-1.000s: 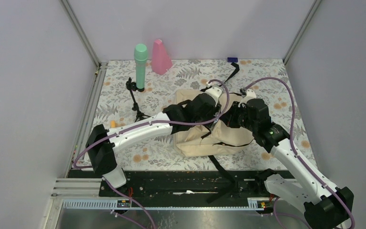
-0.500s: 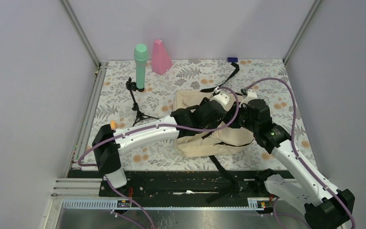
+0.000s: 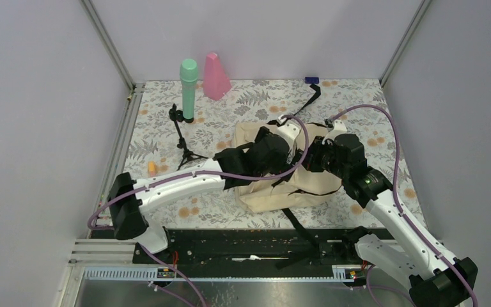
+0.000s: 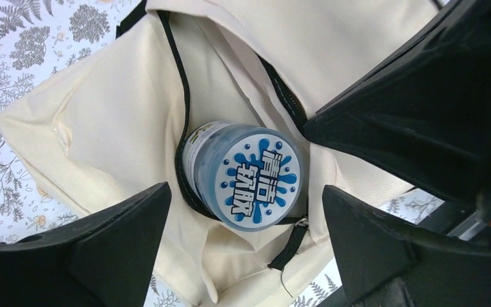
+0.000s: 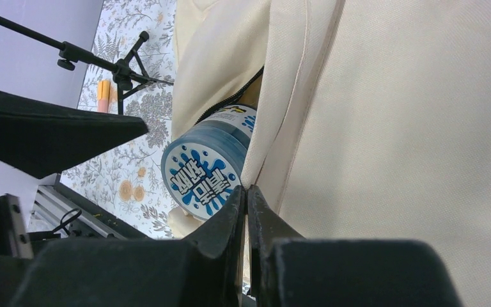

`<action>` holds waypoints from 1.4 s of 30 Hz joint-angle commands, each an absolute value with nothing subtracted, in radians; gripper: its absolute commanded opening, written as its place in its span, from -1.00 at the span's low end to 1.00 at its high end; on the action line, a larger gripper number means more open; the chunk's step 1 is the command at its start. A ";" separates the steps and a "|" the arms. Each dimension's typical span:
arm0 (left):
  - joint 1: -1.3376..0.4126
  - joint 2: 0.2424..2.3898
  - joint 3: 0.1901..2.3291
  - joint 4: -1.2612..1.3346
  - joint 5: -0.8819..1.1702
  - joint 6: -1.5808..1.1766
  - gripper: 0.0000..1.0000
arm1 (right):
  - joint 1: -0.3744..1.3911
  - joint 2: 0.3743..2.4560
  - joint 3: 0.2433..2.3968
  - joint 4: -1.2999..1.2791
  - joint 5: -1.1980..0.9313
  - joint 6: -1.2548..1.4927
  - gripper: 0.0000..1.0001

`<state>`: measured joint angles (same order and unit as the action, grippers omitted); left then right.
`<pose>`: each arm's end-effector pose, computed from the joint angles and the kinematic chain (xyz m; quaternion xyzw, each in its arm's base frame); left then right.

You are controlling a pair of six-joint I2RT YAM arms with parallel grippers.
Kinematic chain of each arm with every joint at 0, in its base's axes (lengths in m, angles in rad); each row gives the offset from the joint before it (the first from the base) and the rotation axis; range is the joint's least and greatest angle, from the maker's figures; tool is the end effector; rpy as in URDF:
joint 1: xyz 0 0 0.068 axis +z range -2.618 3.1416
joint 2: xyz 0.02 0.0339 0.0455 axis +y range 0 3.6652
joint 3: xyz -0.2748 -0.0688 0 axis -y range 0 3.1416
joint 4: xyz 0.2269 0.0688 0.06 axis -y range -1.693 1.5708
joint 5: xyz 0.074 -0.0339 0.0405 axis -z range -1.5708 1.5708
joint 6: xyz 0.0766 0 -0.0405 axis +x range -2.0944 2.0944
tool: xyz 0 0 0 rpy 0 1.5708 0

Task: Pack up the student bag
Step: Place the stationery in the student bag.

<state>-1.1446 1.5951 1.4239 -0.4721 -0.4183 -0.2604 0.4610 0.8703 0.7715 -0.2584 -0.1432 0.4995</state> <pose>0.1836 -0.3292 0.3223 0.2904 0.8305 -0.1410 0.4539 0.1876 0.1054 0.3085 -0.0250 0.8200 0.3149 0.4773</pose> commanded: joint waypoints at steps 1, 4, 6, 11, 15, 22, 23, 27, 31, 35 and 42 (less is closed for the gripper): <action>-1.139 1.503 1.408 -0.394 -0.389 -0.302 0.90 | 0.462 0.822 0.839 -0.116 -0.170 0.518 -1.00; -1.106 1.465 1.373 -0.399 -0.357 -0.367 0.86 | 0.462 0.823 0.840 -0.116 -0.169 0.518 -1.00; -1.055 1.433 1.328 -0.367 -0.274 -0.421 0.75 | 0.462 0.824 0.838 -0.116 -0.169 0.518 -1.00; -0.923 1.398 1.237 -0.278 -0.062 -0.509 0.39 | 0.462 0.829 0.838 -0.116 -0.174 0.518 -1.00; -0.877 1.415 1.234 -0.284 -0.039 -0.500 0.17 | 0.462 0.827 0.835 -0.116 -0.173 0.516 -1.00; -0.838 1.432 1.217 -0.254 0.061 -0.527 -0.11 | 0.462 0.827 0.833 -0.126 -0.167 0.515 -1.00; -0.837 1.436 1.212 -0.250 0.073 -0.535 -0.14 | 0.462 0.828 0.833 -0.127 -0.165 0.515 -1.00; -0.837 1.442 1.190 -0.248 0.082 -0.581 -0.21 | 0.462 0.828 0.833 -0.127 -0.166 0.516 -1.00; -0.839 1.416 1.121 -0.210 0.072 -0.667 -0.29 | 0.462 0.827 0.832 -0.126 -0.165 0.516 -1.00; -0.839 1.388 1.045 -0.130 0.064 -0.726 -0.30 | 0.462 0.830 0.830 -0.127 -0.167 0.520 -1.00; -0.844 1.410 1.044 -0.091 0.096 -0.746 -0.33 | 0.462 0.825 0.827 -0.126 -0.168 0.518 -1.00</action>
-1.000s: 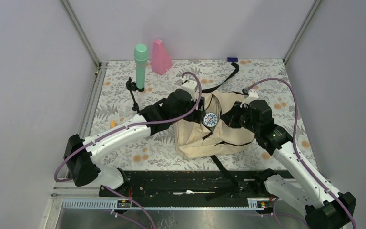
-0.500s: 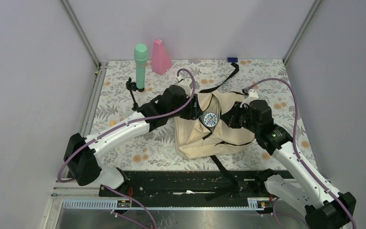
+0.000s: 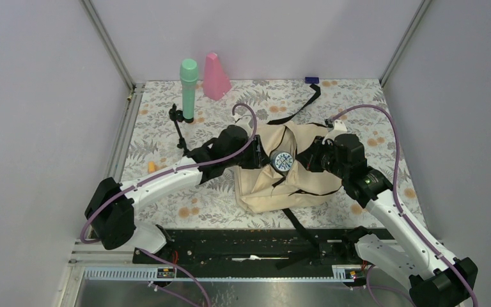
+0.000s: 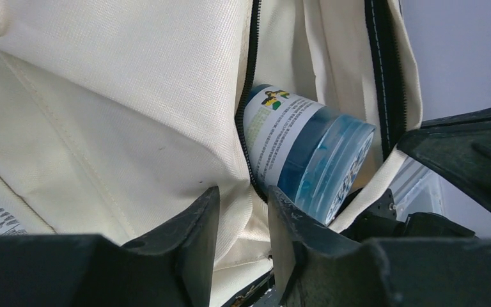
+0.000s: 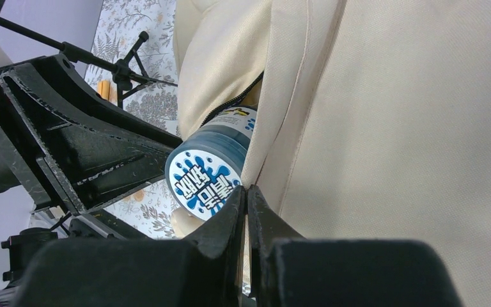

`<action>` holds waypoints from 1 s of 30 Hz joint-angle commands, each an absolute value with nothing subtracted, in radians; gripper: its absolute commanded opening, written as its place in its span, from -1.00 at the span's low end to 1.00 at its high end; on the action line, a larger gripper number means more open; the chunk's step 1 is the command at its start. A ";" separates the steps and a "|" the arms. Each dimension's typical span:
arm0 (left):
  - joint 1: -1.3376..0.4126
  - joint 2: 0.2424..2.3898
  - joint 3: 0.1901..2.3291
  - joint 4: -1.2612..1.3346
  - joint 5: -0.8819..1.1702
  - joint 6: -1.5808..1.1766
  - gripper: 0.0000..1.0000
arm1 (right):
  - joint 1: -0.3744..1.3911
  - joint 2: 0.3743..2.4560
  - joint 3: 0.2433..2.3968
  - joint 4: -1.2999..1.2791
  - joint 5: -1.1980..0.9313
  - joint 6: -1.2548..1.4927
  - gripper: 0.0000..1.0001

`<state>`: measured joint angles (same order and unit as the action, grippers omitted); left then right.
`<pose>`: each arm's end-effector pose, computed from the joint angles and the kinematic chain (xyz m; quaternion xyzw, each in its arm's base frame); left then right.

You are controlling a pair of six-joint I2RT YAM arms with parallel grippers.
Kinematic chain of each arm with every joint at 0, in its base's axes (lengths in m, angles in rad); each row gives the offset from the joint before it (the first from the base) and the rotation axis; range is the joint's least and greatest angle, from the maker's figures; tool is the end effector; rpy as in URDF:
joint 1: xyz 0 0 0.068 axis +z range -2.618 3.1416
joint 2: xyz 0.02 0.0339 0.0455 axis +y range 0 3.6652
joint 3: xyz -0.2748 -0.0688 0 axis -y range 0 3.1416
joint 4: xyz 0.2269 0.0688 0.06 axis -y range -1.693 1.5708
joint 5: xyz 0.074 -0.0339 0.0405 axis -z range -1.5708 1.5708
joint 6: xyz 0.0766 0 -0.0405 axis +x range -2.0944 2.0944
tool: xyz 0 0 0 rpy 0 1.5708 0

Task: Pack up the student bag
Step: Place the stationery in the student bag.

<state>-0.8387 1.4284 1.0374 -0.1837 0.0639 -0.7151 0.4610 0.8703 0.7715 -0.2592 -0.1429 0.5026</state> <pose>0.2236 -0.2561 0.2727 0.0695 0.8755 -0.3548 0.3208 0.1876 0.1054 0.3084 -0.0236 0.8203 0.3154 0.4766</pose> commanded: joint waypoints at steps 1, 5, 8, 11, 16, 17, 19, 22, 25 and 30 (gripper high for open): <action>-0.846 1.411 1.049 -0.091 0.094 -0.744 -0.33 | 0.462 0.825 0.826 -0.127 -0.167 0.518 -1.00; -0.861 1.406 1.067 -0.093 0.067 -0.729 -0.32 | 0.462 0.818 0.822 -0.127 -0.164 0.518 -1.00; -0.869 1.423 1.097 -0.122 0.059 -0.710 -0.30 | 0.462 0.821 0.821 -0.127 -0.165 0.518 -1.00; -0.894 1.450 1.134 -0.157 0.042 -0.680 -0.30 | 0.462 0.825 0.822 -0.126 -0.169 0.519 -1.00; -0.919 1.470 1.178 -0.205 -0.009 -0.637 -0.32 | 0.462 0.820 0.822 -0.126 -0.167 0.519 -1.00; -0.921 1.469 1.182 -0.215 -0.033 -0.626 -0.34 | 0.462 0.819 0.822 -0.126 -0.167 0.519 -1.00; -0.923 1.477 1.195 -0.239 -0.056 -0.608 -0.38 | 0.462 0.820 0.822 -0.127 -0.166 0.520 -1.00; -0.923 1.500 1.223 -0.278 -0.063 -0.579 -0.45 | 0.462 0.824 0.825 -0.126 -0.170 0.522 -1.00; -0.924 1.508 1.232 -0.292 -0.076 -0.567 -0.60 | 0.462 0.825 0.825 -0.127 -0.172 0.523 -1.00; -0.924 1.483 1.240 -0.286 -0.112 -0.548 -0.96 | 0.462 0.822 0.825 -0.126 -0.168 0.523 -1.00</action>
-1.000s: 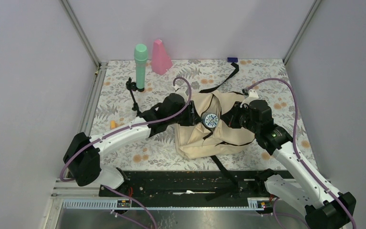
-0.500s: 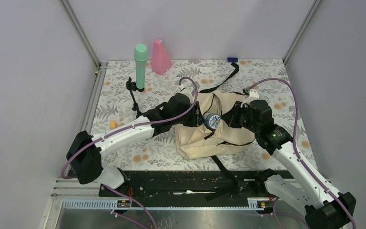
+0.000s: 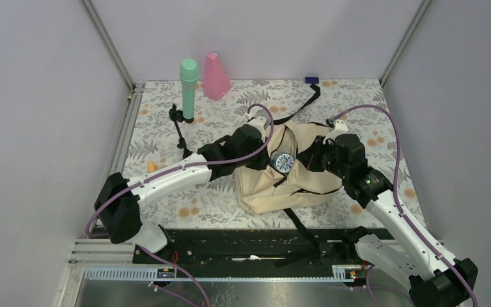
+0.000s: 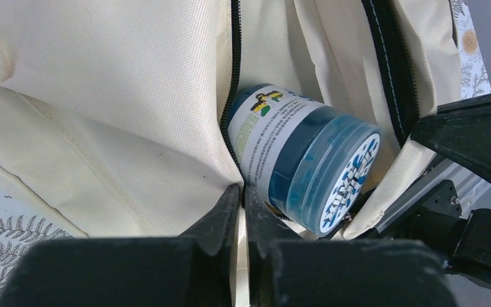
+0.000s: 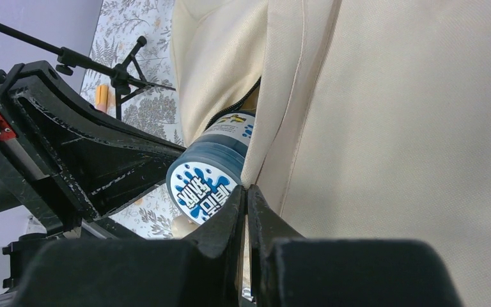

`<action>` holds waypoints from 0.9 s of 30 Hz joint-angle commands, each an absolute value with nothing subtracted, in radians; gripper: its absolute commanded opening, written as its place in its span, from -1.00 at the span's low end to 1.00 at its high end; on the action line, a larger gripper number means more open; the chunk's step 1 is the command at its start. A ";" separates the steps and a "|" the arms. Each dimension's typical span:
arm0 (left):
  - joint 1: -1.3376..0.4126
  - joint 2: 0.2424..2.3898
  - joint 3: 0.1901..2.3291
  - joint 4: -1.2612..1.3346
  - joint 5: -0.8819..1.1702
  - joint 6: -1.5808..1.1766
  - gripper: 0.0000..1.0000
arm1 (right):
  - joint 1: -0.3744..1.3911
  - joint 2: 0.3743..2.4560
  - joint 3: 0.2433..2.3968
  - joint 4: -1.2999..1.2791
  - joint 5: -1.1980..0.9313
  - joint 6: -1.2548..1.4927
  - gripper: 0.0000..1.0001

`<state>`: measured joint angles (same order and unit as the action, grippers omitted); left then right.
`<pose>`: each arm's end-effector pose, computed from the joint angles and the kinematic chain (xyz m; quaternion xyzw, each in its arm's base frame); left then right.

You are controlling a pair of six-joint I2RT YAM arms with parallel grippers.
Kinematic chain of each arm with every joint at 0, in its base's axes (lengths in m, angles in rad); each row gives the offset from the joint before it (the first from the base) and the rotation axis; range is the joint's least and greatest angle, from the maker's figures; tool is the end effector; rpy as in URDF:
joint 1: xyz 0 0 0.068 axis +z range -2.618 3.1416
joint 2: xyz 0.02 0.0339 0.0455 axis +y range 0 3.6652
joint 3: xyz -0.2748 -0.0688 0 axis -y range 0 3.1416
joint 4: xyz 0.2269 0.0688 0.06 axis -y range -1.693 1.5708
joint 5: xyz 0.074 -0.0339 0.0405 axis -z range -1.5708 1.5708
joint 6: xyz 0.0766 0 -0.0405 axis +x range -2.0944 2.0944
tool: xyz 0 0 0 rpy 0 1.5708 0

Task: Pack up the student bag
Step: Place the stationery in the student bag.

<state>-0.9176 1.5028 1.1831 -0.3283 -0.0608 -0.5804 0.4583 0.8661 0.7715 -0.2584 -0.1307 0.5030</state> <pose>0.2198 -0.2795 0.2825 0.1368 0.8846 -0.2831 0.3444 0.1877 0.1037 0.3093 -0.0190 0.8192 0.3114 0.4813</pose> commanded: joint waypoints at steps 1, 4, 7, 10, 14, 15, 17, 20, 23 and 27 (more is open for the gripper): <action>-0.924 1.470 1.240 -0.277 -0.116 -0.544 -1.00 | 0.462 0.822 0.827 -0.126 -0.168 0.522 -1.00; -0.924 1.434 1.236 -0.217 -0.103 -0.524 -1.00 | 0.462 0.826 0.829 -0.126 -0.168 0.522 -1.00; -0.929 1.392 1.233 -0.163 -0.099 -0.496 -1.00 | 0.462 0.829 0.825 -0.127 -0.164 0.520 -1.00; -0.943 1.351 1.220 -0.120 -0.137 -0.459 -1.00 | 0.462 0.832 0.821 -0.127 -0.157 0.520 -1.00; -0.960 1.324 1.200 -0.100 -0.175 -0.380 -1.00 | 0.461 0.833 0.821 -0.127 -0.153 0.520 -1.00; -0.962 1.321 1.194 -0.093 -0.174 -0.366 -1.00 | 0.462 0.834 0.823 -0.127 -0.155 0.523 -1.00; -0.965 1.312 1.174 -0.080 -0.165 -0.348 -1.00 | 0.462 0.835 0.829 -0.127 -0.156 0.523 -1.00; -0.968 1.278 1.126 -0.012 -0.179 -0.339 -1.00 | 0.462 0.838 0.833 -0.127 -0.156 0.523 -1.00; -0.968 1.261 1.109 -0.011 -0.213 -0.340 -1.00 | 0.462 0.839 0.834 -0.126 -0.157 0.525 -1.00; -0.963 1.309 1.165 -0.131 -0.245 -0.372 -0.62 | 0.462 0.840 0.833 -0.126 -0.157 0.527 -1.00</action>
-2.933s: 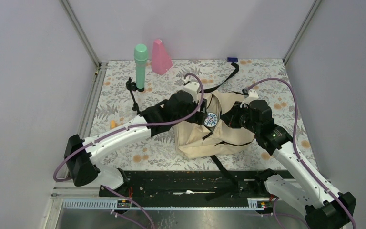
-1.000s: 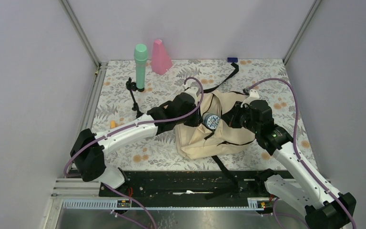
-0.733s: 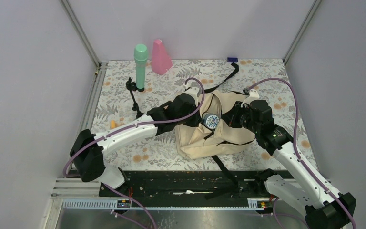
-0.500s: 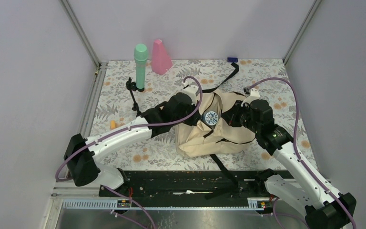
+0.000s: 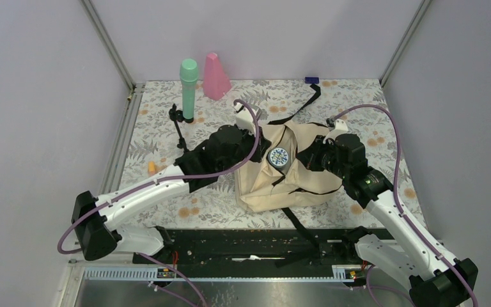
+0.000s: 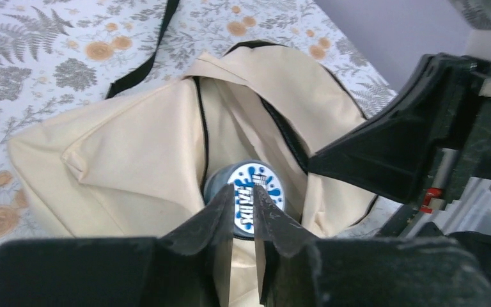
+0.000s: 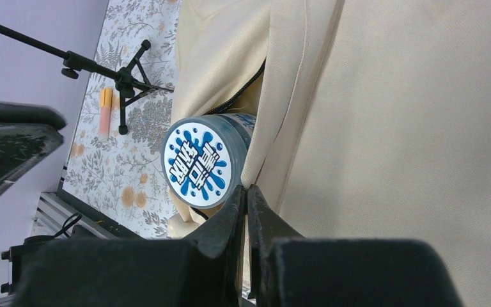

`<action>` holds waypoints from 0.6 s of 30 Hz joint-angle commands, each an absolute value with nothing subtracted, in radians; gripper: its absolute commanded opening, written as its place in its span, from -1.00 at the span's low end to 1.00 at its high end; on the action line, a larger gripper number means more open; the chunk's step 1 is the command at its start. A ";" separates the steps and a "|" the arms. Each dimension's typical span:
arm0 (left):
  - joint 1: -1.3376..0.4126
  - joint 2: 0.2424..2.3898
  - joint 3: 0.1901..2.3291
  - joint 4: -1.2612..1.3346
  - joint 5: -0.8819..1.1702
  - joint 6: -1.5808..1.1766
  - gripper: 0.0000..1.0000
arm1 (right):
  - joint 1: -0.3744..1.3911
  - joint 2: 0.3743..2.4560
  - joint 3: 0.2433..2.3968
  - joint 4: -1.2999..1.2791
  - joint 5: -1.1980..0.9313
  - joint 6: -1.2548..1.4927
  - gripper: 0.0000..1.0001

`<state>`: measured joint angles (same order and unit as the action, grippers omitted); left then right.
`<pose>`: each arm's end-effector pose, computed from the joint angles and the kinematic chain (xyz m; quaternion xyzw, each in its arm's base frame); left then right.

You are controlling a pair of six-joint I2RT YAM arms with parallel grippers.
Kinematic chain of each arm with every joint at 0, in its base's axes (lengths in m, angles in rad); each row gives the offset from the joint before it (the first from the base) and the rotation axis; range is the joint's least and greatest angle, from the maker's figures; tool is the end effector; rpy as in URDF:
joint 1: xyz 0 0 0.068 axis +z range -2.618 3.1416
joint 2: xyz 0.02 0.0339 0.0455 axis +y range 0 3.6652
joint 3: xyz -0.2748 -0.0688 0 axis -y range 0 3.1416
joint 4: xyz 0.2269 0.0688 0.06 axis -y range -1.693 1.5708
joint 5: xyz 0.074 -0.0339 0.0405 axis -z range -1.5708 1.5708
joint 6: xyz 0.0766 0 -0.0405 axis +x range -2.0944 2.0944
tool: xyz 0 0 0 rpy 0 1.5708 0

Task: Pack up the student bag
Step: Place the stationery in the student bag.

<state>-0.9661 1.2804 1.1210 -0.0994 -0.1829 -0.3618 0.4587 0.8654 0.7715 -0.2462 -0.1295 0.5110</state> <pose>0.1929 -0.2547 0.3618 0.1816 0.7700 -0.3173 0.5230 0.1882 0.1039 0.3112 -0.0160 0.8156 0.3152 0.4850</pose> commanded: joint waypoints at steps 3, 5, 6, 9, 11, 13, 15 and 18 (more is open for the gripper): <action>-0.922 1.369 1.217 -0.195 -0.210 -0.430 -0.51 | 0.462 0.844 0.833 -0.126 -0.161 0.530 -1.00; -0.888 1.407 1.244 -0.196 -0.172 -0.444 -0.47 | 0.462 0.846 0.832 -0.126 -0.165 0.535 -1.00; -0.874 1.426 1.254 -0.187 -0.149 -0.442 -0.43 | 0.462 0.846 0.831 -0.126 -0.166 0.535 -1.00; -0.856 1.465 1.288 -0.162 -0.104 -0.407 -0.28 | 0.461 0.836 0.825 -0.127 -0.167 0.534 -1.00; -0.852 1.495 1.311 -0.154 -0.117 -0.370 -0.15 | 0.462 0.827 0.821 -0.127 -0.162 0.532 -1.00; -0.842 1.536 1.357 -0.197 -0.111 -0.346 -0.01 | 0.462 0.824 0.820 -0.126 -0.159 0.532 -1.00; -0.832 1.592 1.423 -0.254 -0.089 -0.327 0.15 | 0.462 0.821 0.821 -0.127 -0.162 0.534 -1.00; -0.830 1.651 1.478 -0.324 -0.076 -0.303 0.31 | 0.462 0.817 0.820 -0.127 -0.160 0.532 -1.00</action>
<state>-0.8413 1.5940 1.3792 -0.2531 -0.1181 -0.3565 0.4587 0.8654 0.7715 -0.2470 -0.1341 0.5205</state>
